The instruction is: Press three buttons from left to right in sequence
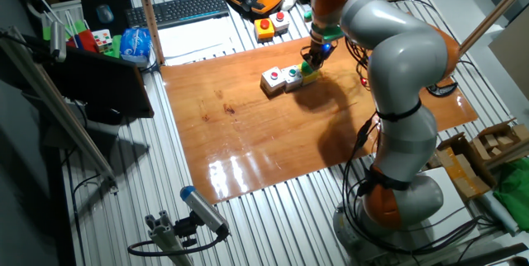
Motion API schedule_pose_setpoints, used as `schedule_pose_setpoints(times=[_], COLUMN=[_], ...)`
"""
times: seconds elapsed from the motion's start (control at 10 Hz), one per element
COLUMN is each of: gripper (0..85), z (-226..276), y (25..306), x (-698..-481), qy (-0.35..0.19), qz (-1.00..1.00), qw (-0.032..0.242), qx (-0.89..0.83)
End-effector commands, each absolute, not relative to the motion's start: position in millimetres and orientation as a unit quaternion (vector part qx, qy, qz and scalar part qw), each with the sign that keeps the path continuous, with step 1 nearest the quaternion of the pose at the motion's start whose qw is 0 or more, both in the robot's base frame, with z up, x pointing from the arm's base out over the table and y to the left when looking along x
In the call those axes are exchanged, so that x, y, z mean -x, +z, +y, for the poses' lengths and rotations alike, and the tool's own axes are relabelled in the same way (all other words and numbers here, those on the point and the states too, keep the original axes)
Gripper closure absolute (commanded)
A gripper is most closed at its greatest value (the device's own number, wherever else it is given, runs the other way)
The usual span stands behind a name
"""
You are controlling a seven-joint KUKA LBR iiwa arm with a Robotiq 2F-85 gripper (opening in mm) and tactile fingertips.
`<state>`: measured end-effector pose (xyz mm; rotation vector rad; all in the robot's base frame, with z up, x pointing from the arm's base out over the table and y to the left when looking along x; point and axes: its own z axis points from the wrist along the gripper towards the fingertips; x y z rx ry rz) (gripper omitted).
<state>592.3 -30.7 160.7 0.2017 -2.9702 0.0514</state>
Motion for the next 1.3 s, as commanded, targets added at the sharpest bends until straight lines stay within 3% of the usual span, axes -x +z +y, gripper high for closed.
schedule_pose_setpoints(times=[0.0, 0.3, 0.5, 0.7, 1.2], gripper=[84.3, 84.3, 84.3, 84.3, 84.3], z=[-30.4, -30.5, -44.7, -50.6, -40.9], y=[160.8, 160.7, 162.1, 158.3, 127.3], x=[-592.3, -594.6, -620.9, -630.8, -627.7], qy=[0.02, 0.047, 0.031, 0.033, 0.026], qz=[-0.995, -0.996, -0.995, -0.996, -0.997], qw=[0.077, 0.066, 0.081, 0.076, 0.064], qx=[-0.06, -0.045, -0.045, -0.045, -0.043])
